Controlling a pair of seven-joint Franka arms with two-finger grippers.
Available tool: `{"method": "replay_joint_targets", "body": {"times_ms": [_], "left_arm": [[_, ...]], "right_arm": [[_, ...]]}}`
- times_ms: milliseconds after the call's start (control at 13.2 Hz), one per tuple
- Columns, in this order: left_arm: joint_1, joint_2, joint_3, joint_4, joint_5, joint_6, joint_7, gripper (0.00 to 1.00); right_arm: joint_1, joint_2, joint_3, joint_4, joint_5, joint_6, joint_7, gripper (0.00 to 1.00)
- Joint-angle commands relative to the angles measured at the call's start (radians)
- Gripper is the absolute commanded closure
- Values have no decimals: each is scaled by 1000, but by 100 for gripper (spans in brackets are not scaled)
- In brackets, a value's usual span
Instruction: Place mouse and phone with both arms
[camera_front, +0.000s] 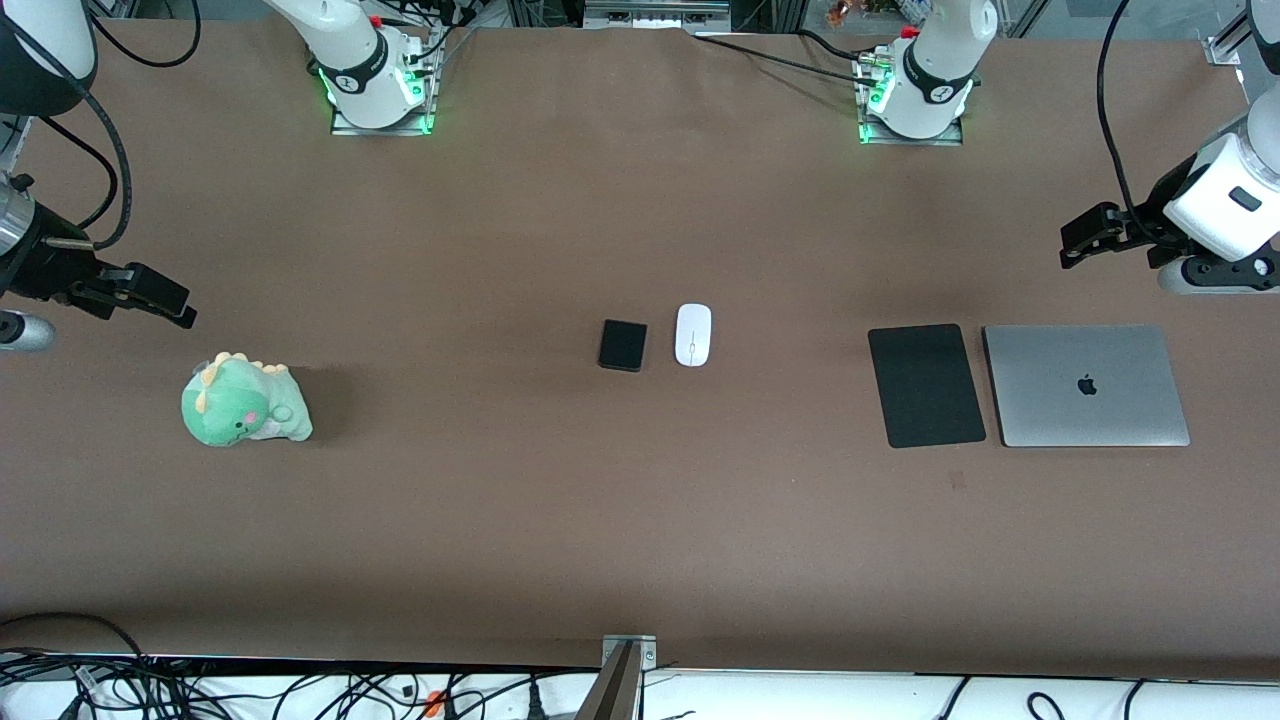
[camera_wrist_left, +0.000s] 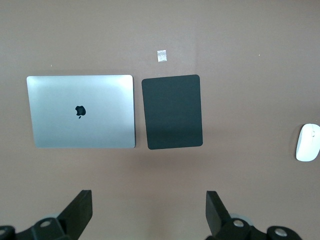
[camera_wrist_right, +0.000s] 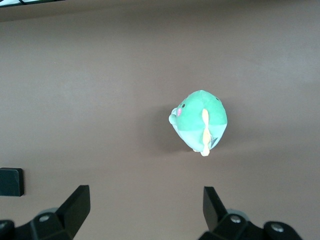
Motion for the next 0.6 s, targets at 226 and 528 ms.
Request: {"method": "replay_joint_targets", "body": {"times_ms": [226, 528], "left_arm": [[10, -15, -1, -5, -21, -5, 23, 0], [10, -15, -1, -5, -21, -3, 21, 0]], "right_arm": [[-2, -7, 4, 17, -4, -28, -6, 0], [-2, -7, 4, 17, -2, -28, -6, 0]]}}
